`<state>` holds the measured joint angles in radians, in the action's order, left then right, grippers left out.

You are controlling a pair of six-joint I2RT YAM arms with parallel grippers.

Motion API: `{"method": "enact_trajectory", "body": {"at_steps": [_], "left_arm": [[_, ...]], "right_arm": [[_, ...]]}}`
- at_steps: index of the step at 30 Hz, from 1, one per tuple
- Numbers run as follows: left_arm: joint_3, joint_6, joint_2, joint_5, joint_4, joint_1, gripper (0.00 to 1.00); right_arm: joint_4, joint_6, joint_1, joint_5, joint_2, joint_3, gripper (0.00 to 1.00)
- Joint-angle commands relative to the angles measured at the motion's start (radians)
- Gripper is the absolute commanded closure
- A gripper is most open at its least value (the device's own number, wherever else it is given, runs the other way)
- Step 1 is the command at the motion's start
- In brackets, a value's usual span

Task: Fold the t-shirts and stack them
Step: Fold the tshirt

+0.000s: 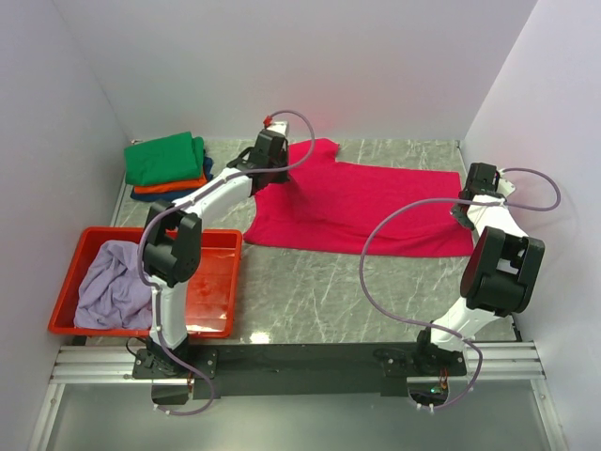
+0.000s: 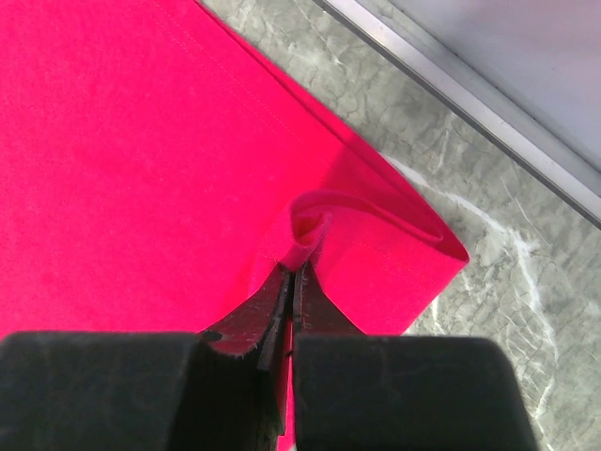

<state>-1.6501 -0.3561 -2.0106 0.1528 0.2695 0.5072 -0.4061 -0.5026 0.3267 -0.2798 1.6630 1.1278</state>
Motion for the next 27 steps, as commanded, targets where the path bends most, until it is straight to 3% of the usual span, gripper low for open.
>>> {"method": "enact_trajectory", "body": {"at_steps": [1, 14, 16, 17, 18, 21, 23, 24, 27], "left_arm": [[-0.02, -0.043, 0.035, 0.016, -0.052, -0.024, 0.99], [0.007, -0.08, 0.033, -0.022, -0.069, -0.059, 0.99], [0.001, -0.083, 0.026, -0.027, -0.062, -0.061, 0.98], [-0.002, -0.084, 0.023, -0.029, -0.061, -0.061, 0.93], [-0.001, -0.087, 0.024, -0.029, -0.065, -0.061, 0.77], [0.007, -0.098, 0.036, -0.018, -0.078, -0.061, 0.42], [0.022, -0.103, 0.062, -0.006, -0.096, -0.061, 0.32], [0.03, -0.104, 0.085, 0.002, -0.102, -0.061, 0.25], [0.079, -0.118, 0.142, -0.001, -0.137, -0.056, 0.17]], "right_arm": [[0.012, 0.01, -0.006, -0.047, -0.019, 0.047, 1.0], [0.01, 0.007, -0.006, -0.053, 0.018, 0.067, 1.0], [0.015, 0.007, -0.006, -0.038, 0.021, 0.067, 0.96], [0.016, 0.009, -0.006, -0.033, 0.026, 0.067, 0.87], [0.019, 0.007, -0.006, -0.022, 0.024, 0.067, 0.82], [0.041, 0.013, -0.009, -0.015, 0.001, 0.05, 0.66], [0.061, 0.018, -0.008, -0.015, -0.043, 0.029, 0.53], [0.067, 0.019, -0.008, -0.016, -0.061, 0.021, 0.5], [0.093, 0.019, -0.008, -0.028, -0.146, -0.022, 0.44]]}}
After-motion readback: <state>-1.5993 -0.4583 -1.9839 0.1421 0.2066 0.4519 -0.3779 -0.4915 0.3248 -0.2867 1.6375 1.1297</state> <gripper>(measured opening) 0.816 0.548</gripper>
